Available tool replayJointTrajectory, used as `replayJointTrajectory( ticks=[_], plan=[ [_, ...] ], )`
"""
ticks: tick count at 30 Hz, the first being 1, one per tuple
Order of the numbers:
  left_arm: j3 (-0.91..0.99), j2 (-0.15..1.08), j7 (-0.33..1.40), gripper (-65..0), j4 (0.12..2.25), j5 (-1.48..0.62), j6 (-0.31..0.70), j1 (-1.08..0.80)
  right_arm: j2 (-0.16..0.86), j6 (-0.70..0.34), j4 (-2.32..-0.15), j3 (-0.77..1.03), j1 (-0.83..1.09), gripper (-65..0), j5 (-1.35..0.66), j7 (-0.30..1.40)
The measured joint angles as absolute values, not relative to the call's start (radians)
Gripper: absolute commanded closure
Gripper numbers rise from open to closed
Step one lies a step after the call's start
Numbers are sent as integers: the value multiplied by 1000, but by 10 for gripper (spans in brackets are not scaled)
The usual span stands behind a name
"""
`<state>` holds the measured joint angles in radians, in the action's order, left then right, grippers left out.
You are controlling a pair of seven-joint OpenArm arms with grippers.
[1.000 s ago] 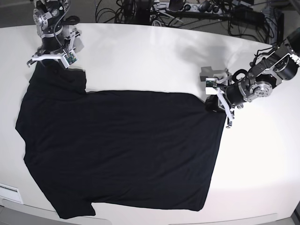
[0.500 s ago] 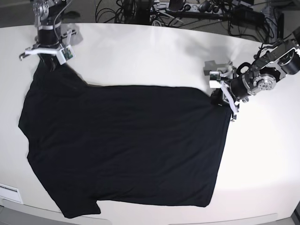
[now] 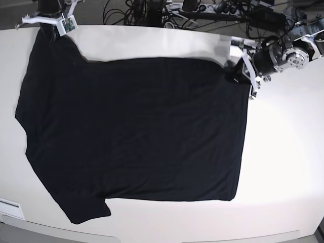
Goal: Fold the T-shirt properly
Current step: 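Drag the grasped shirt corners toward the robot with both grippers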
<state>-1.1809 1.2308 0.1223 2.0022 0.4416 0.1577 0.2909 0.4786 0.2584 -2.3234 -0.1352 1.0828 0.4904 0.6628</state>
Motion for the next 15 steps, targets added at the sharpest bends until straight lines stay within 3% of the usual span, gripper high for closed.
replayJointTrajectory(
  ticks=[7, 15],
  plan=[
    [-1178, 1281, 217, 0, 2081, 498, 131, 151, 470, 296, -2324, -147, 1204, 0, 474, 667],
    [-1178, 1304, 259, 0, 2094, 561, 86, 54, 451, 308, -2324, -288, 1211, 0, 464, 728]
  ],
)
